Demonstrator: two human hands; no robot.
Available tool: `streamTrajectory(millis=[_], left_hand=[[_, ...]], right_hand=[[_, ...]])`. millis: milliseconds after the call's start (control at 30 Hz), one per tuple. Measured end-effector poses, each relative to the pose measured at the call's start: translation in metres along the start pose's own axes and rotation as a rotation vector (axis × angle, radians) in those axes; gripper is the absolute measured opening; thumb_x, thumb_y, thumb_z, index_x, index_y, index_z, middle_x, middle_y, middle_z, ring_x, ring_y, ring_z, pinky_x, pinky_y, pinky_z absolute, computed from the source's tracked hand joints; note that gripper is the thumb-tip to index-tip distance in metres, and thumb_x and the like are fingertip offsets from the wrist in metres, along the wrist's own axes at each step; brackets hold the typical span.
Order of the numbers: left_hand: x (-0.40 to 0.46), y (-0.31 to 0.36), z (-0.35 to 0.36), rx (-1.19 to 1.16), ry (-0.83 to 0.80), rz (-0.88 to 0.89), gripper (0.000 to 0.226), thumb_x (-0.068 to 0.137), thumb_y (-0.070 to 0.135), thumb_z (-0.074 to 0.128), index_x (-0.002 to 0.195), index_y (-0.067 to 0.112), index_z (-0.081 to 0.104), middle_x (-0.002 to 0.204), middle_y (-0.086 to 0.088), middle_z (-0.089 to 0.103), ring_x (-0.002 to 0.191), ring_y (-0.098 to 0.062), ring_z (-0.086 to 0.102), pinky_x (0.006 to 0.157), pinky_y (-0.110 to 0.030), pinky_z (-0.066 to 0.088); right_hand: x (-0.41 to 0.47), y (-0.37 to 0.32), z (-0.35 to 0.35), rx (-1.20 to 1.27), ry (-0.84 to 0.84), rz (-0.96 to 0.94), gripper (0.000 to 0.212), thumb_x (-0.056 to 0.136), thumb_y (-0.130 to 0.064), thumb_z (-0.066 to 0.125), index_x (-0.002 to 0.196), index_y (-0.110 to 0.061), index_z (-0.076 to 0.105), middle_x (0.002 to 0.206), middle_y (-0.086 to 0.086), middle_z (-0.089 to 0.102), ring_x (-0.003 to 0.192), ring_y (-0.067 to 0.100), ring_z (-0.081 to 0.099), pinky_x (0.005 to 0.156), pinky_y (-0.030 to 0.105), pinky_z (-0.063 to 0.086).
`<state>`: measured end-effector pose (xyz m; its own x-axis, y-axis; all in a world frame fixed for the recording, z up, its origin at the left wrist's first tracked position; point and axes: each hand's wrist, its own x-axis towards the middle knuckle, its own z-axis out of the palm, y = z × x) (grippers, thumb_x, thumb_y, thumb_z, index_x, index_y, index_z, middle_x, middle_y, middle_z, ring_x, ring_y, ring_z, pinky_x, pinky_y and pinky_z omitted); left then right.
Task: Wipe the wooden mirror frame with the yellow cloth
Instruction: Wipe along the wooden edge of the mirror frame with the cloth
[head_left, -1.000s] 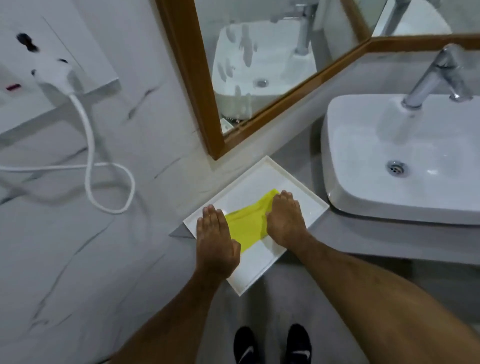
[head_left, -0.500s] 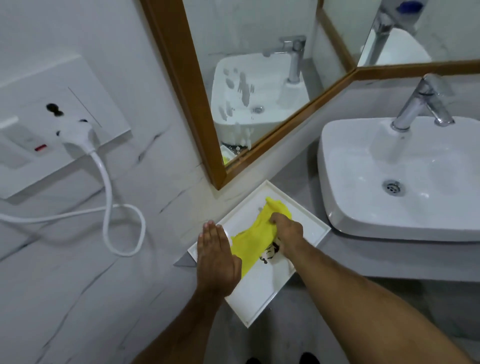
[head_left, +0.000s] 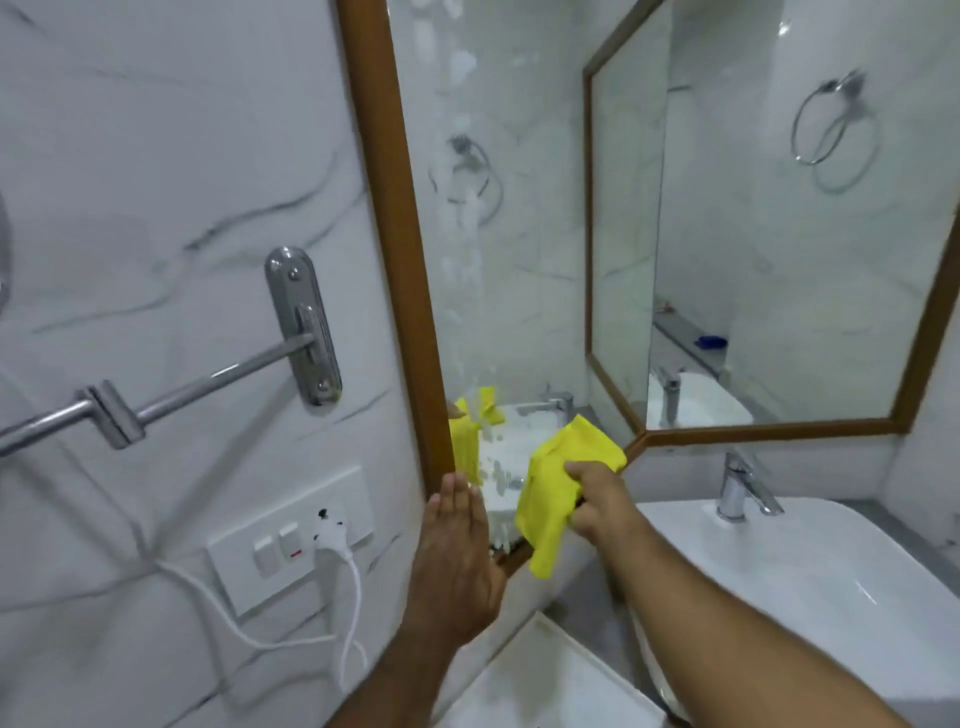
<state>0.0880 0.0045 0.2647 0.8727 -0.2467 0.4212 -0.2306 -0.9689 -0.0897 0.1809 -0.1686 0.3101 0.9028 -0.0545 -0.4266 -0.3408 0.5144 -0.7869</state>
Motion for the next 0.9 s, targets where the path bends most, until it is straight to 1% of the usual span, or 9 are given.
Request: streamTrajectory(millis=[100, 200, 333, 400, 500, 567, 700, 800, 900], left_hand=[[0.047, -0.013, -0.064, 0.118, 0.098, 0.011, 0.086, 0.063, 0.03, 0.061, 0.134, -0.016, 0.047, 0.145, -0.04, 0.036, 0.137, -0.054, 0.033, 0.115, -0.061, 0.028], [0.094, -0.03, -0.135, 0.235, 0.253, -0.016, 0.089, 0.066, 0.027, 0.063, 0.139, -0.018, 0.037, 0.146, -0.044, 0.03, 0.14, -0.056, 0.026, 0.116, -0.062, 0.02], [0.147, -0.051, -0.23, 0.409, 0.421, -0.064, 0.086, 0.078, 0.033, 0.03, 0.148, -0.015, 0.018, 0.154, -0.041, 0.011, 0.146, -0.053, 0.007, 0.121, -0.057, 0.003], [0.168, -0.064, -0.273, 0.487, 0.481, -0.089, 0.084, 0.084, 0.038, 0.02, 0.15, -0.012, 0.009, 0.157, -0.039, 0.003, 0.148, -0.049, 0.0, 0.122, -0.054, -0.003], [0.189, -0.081, -0.325, 0.596, 0.535, -0.112, 0.087, 0.083, 0.045, 0.006, 0.151, -0.009, 0.002, 0.159, -0.035, -0.004, 0.149, -0.046, -0.007, 0.123, -0.054, -0.002], [0.2, -0.089, -0.349, 0.651, 0.574, -0.126, 0.086, 0.082, 0.042, 0.007, 0.152, -0.008, 0.002, 0.159, -0.034, -0.005, 0.149, -0.044, -0.008, 0.123, -0.054, 0.0], [0.214, -0.103, -0.372, 0.736, 0.568, -0.172, 0.083, 0.086, 0.04, 0.014, 0.152, -0.006, -0.005, 0.159, -0.031, -0.013, 0.148, -0.04, -0.018, 0.123, -0.052, -0.002], [0.227, -0.116, -0.379, 0.781, 0.559, -0.199, 0.081, 0.089, 0.044, 0.01, 0.152, -0.004, -0.005, 0.16, -0.029, -0.014, 0.148, -0.039, -0.019, 0.124, -0.05, -0.004], [0.237, -0.127, -0.382, 0.785, 0.554, -0.19, 0.081, 0.09, 0.048, 0.0, 0.153, -0.004, -0.001, 0.162, -0.027, -0.009, 0.15, -0.038, -0.014, 0.124, -0.05, 0.0]], right_hand=[[-0.025, -0.071, 0.041, 0.026, -0.054, -0.134, 0.038, 0.098, -0.009, 0.046, 0.134, 0.004, 0.05, 0.115, 0.019, 0.063, 0.092, 0.031, 0.064, 0.079, 0.037, 0.049], [-0.047, -0.134, 0.078, 0.04, -0.18, -0.278, 0.043, 0.099, -0.01, 0.035, 0.14, 0.0, 0.042, 0.142, 0.021, 0.05, 0.122, 0.036, 0.056, 0.086, 0.039, 0.048], [-0.086, -0.199, 0.13, 0.213, -0.219, -0.297, 0.049, 0.092, -0.031, 0.051, 0.135, -0.009, 0.051, 0.137, 0.014, 0.055, 0.124, 0.035, 0.053, 0.103, 0.051, 0.04], [-0.103, -0.224, 0.151, 0.284, -0.279, -0.32, 0.051, 0.092, -0.037, 0.054, 0.137, -0.014, 0.05, 0.131, 0.007, 0.055, 0.12, 0.03, 0.053, 0.092, 0.047, 0.039], [-0.117, -0.254, 0.176, 0.353, -0.34, -0.409, 0.037, 0.095, -0.028, 0.048, 0.13, -0.019, 0.055, 0.117, 0.006, 0.059, 0.086, 0.022, 0.06, 0.067, 0.031, 0.049], [-0.122, -0.272, 0.191, 0.392, -0.344, -0.478, 0.033, 0.095, -0.022, 0.046, 0.126, -0.02, 0.058, 0.111, 0.005, 0.062, 0.079, 0.023, 0.06, 0.056, 0.028, 0.05], [-0.127, -0.304, 0.22, 0.395, -0.248, -0.648, 0.031, 0.099, -0.024, 0.046, 0.128, -0.023, 0.058, 0.117, 0.006, 0.065, 0.089, 0.023, 0.057, 0.087, 0.034, 0.049], [-0.128, -0.328, 0.24, 0.321, -0.183, -0.827, 0.03, 0.101, -0.027, 0.045, 0.127, -0.023, 0.058, 0.104, 0.004, 0.065, 0.089, 0.026, 0.063, 0.078, 0.023, 0.043], [-0.124, -0.347, 0.261, 0.213, -0.211, -1.049, 0.033, 0.101, -0.027, 0.044, 0.132, -0.03, 0.053, 0.116, -0.002, 0.066, 0.091, 0.018, 0.065, 0.077, 0.017, 0.045]])
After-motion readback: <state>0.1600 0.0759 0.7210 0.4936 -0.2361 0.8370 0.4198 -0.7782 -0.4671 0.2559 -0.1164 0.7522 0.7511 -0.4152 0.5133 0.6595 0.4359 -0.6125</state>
